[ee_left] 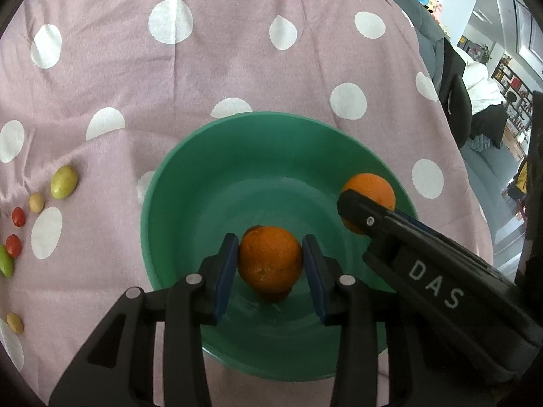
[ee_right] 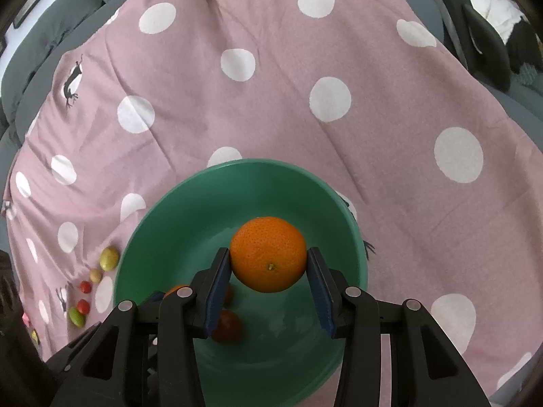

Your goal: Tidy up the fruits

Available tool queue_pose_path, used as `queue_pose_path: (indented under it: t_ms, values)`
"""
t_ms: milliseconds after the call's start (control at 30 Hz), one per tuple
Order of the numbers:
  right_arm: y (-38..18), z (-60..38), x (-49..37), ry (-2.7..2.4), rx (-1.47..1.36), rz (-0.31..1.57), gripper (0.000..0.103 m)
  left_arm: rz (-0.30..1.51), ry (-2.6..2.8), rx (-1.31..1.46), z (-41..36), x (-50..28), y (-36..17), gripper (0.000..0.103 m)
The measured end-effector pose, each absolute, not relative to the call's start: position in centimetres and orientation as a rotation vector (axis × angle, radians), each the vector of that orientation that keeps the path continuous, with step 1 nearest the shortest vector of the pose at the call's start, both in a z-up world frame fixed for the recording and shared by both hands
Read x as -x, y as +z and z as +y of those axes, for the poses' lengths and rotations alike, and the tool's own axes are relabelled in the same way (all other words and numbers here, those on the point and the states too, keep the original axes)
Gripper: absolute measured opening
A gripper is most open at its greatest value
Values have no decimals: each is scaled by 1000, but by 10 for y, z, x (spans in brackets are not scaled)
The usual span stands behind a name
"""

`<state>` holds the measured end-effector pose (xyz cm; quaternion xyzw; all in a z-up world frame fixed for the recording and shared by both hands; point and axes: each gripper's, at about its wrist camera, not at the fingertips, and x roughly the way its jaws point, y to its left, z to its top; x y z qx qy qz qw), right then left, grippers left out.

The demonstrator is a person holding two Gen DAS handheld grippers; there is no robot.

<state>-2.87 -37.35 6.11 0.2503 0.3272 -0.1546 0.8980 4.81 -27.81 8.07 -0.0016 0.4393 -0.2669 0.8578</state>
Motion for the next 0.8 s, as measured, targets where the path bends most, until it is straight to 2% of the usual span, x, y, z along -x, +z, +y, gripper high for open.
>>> queue_pose_path:
  t_ms: [67,300,367,467,533,733,800]
  values:
    - [61,-373,28,-316,-519,678,46,919,-568,34,-274,-46,83,39]
    - [64,-373,28,-319,-520,676,47,887,-568,37,-255,-36,98,56]
    - [65,-371,28,-327,-516,679,47,876,-560,49,-244,-34,103,58]
    - [68,-368,29,-344,-500,672,48,853,-525,86,-217,-32,112,64]
    - [74,-364,31,-333,-489,644,48,833,-482,126,-189,-30,118,71]
    - [93,-339,33,-262,-441,578,50,804,-339,125,-117,-33,128,75]
    - [97,-326,28,-246,-418,573,50,791,-271,124,-92,-35,131,79]
